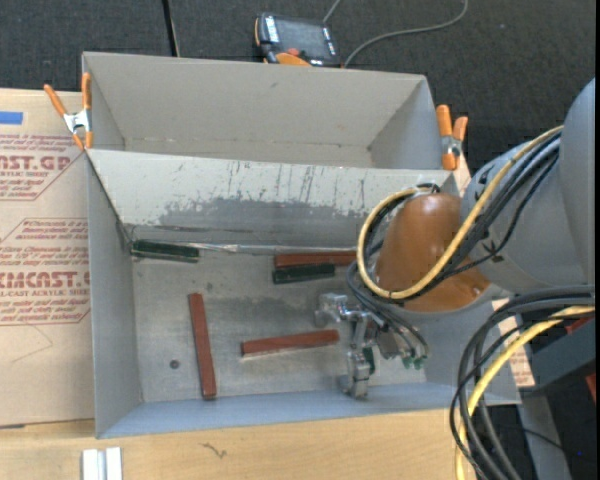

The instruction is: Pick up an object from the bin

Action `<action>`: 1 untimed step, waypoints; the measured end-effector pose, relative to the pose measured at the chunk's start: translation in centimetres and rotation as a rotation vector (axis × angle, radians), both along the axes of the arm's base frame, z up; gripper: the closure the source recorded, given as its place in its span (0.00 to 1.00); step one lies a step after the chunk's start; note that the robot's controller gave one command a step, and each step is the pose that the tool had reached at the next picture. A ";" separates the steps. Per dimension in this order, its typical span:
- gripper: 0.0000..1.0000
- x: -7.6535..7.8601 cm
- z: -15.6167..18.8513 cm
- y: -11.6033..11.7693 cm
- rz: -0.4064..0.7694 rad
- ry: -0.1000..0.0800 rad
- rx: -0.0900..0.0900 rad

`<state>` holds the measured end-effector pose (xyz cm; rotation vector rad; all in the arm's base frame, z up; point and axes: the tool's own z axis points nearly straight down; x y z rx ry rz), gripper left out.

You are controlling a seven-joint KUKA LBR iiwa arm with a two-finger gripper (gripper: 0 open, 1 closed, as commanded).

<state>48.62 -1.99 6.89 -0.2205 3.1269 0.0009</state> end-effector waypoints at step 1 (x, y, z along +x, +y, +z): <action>1.00 -0.1 0.1 -0.1 0.000 0.007 -0.001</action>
Offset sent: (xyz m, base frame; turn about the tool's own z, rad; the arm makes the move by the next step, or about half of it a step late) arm 0.0000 0.0000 0.0000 0.0000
